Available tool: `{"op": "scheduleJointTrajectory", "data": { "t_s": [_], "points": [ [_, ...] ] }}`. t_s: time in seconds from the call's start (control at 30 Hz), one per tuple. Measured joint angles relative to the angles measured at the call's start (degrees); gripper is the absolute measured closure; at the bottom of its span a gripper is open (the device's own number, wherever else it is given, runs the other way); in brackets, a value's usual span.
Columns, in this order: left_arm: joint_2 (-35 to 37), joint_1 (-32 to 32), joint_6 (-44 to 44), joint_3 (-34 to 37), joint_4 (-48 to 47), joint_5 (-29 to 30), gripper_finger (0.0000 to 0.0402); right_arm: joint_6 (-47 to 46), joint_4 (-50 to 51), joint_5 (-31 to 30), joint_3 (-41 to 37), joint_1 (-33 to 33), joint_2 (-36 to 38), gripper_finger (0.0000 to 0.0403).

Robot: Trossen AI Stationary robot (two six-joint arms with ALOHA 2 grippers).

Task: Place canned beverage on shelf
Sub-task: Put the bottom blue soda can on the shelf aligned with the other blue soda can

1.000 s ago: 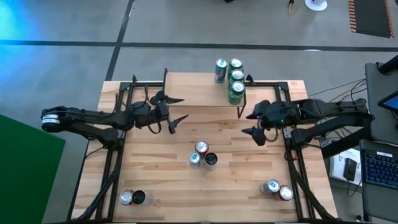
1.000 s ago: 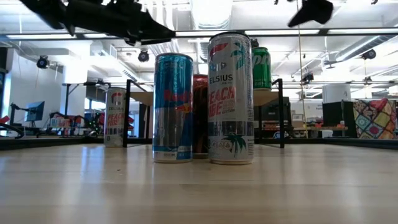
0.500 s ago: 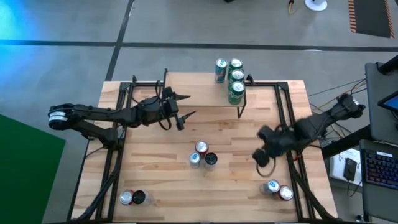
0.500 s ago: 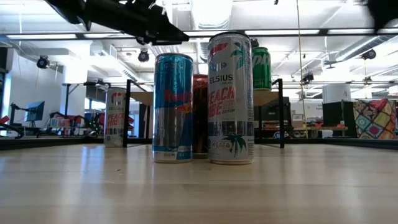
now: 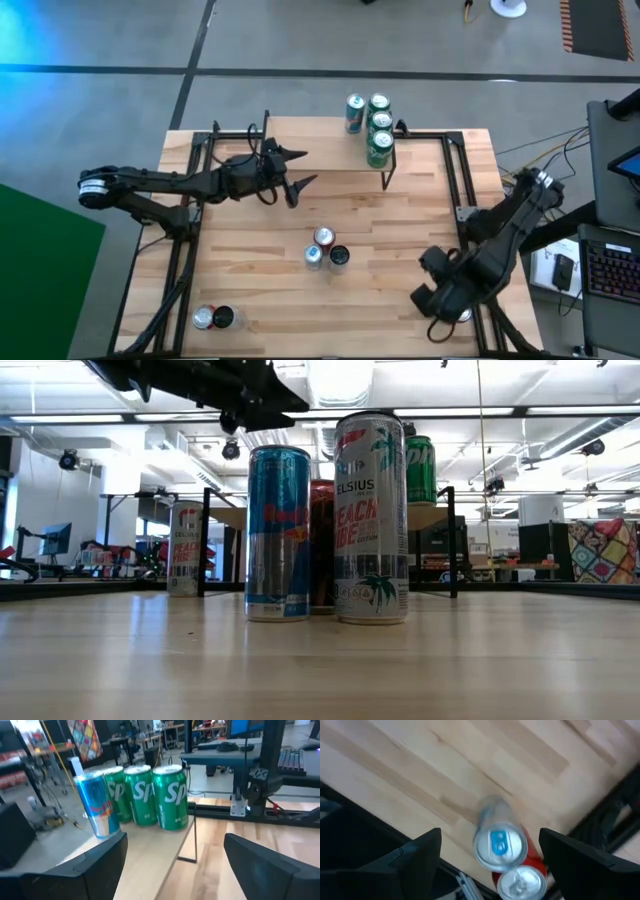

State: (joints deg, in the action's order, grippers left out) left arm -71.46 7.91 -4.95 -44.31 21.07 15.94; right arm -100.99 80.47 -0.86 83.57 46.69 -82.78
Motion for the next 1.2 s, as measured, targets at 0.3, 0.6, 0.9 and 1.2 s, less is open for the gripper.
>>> {"op": "scheduleJointTrajectory", "data": {
  "t_s": [0.3, 0.6, 0.9, 1.2],
  "points": [
    [-0.6, -2.2, 6.4, 0.1, -0.4, 0.0, 0.0084, -5.5, 0.7, 0.1, 0.1, 4.4, -2.7, 0.0078],
    [-3.5, -7.1, 8.9, 0.1, -1.5, -0.1, 0.0097, -6.6, 0.4, -2.2, 0.0, 7.6, -1.8, 0.0078],
    [-5.3, -9.9, 13.7, 0.2, -4.4, 0.0, 0.0122, -5.7, 0.6, -2.2, -0.5, 9.5, -4.0, 0.0077],
    [-5.3, -11.1, 14.5, 0.2, -5.1, 0.0, 0.0131, -5.0, 1.3, -6.7, -1.5, 9.7, -3.9, 0.0059]
  ]
}}
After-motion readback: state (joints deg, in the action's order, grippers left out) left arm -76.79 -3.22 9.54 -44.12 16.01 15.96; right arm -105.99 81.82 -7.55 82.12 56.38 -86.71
